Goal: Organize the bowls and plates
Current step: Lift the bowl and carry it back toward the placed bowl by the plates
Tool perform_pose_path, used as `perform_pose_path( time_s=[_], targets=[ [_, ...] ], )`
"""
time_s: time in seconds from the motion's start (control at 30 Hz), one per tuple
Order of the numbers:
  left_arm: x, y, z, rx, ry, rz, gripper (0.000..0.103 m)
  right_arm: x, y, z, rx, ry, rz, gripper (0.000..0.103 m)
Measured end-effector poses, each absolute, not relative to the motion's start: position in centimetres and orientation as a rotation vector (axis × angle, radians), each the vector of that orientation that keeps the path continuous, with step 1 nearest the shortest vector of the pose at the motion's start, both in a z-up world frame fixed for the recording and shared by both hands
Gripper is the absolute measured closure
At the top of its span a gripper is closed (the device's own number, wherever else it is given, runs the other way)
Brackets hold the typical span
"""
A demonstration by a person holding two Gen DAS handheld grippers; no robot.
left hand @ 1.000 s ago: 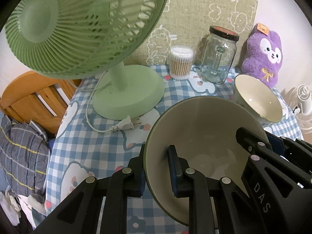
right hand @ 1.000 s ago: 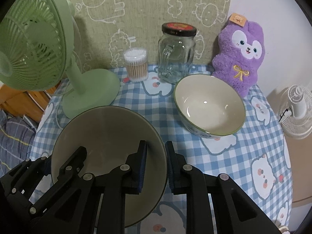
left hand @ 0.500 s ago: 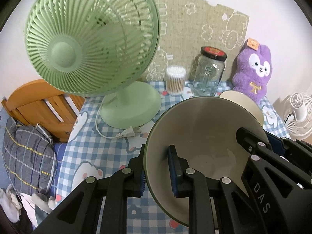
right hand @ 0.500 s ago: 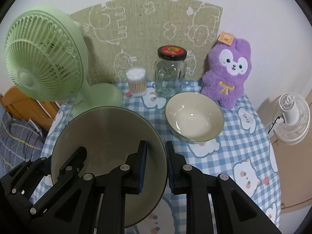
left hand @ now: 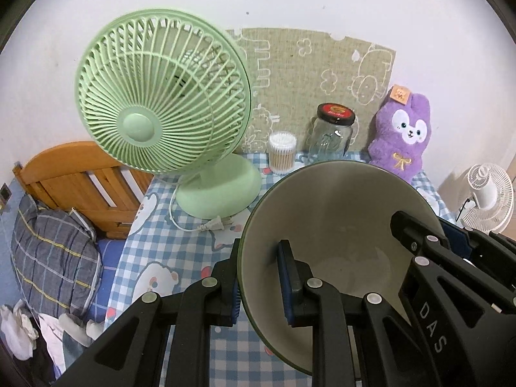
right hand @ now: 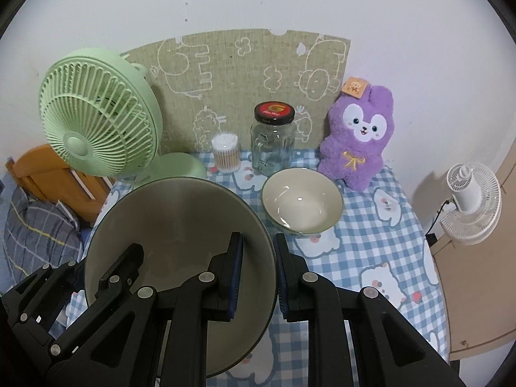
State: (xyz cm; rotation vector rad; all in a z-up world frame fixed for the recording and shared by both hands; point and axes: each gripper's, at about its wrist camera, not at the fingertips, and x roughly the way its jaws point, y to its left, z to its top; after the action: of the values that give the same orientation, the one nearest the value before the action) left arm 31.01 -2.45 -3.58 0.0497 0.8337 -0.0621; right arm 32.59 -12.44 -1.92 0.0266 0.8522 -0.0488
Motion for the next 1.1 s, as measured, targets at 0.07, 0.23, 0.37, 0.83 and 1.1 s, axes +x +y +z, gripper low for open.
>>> perform_pose_path(
  time_s=[0.07,0.23,0.37,0.83,1.1],
  targets=[
    [30.5,-2.5,-3.2,0.046,0.830,-0.059,0.085,31.9,-12.6,-1.4,0.027,0.847,-0.047,0.081],
    [28.9,-2.7,-2.1,0.044,0.816,-0.051,0.085,30.3,-12.9,-0.3,0.029,0.834,-0.040,0.081],
    [27.6,-2.9,-1.3,0.044,0.807,-0.047,0.085,28.9,-13.3,0.4,0.030,0.826,-0.034,0.081],
    [22.3,-3.6,-0.1,0.028,0.796,-0.027,0.085,23.3,-14.1,1.2,0.029,0.815,-0.015,0.081],
    [19.5,-4.2,-0.2,0.022,0.799,-0.023,0.085,20.7,-14.8,0.9,0.029,0.819,-0.016,0.081]
  ],
)
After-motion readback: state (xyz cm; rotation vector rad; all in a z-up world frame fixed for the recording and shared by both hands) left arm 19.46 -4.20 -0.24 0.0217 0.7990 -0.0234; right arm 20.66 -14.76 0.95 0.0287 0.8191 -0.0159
